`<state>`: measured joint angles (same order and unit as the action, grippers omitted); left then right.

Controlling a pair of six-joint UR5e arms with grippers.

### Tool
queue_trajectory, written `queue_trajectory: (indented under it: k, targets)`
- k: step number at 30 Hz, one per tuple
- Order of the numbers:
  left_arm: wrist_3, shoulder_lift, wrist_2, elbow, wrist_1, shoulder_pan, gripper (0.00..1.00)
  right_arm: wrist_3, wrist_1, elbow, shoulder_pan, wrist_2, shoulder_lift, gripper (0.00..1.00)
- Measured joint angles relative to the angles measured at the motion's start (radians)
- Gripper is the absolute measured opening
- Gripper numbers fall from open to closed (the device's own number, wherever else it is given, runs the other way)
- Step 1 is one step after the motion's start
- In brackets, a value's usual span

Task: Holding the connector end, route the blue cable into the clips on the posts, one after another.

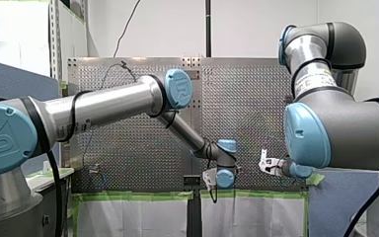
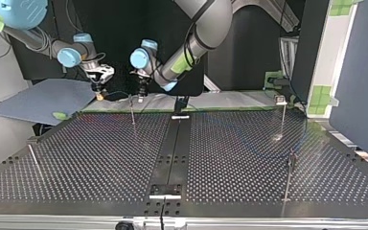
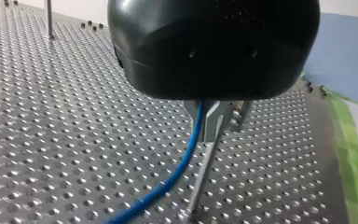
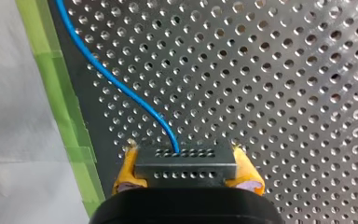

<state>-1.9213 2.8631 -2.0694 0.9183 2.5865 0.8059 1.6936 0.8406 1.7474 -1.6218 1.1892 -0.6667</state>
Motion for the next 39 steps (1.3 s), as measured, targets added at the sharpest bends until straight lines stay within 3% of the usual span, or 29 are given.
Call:
queue_trajectory:
  k: [5,13,31,39]
  targets:
    - [-0.002,0.035,0.02,-0.036,0.039,-0.005,0.0,0.02,-0.002,-0.011,0.01,-0.002,0.0,0.0]
    - [-0.019,0.045,0.043,-0.073,0.057,-0.001,0.0,0.025,-0.009,-0.033,0.013,-0.006,0.0,0.0]
    - [-0.029,0.046,0.068,-0.09,0.063,-0.026,0.0,0.012,-0.023,-0.049,0.006,-0.012,0.002,0.0]
    - [-0.069,0.047,0.116,-0.094,0.061,-0.048,0.0,0.016,-0.022,-0.065,0.004,-0.015,0.003,0.0]
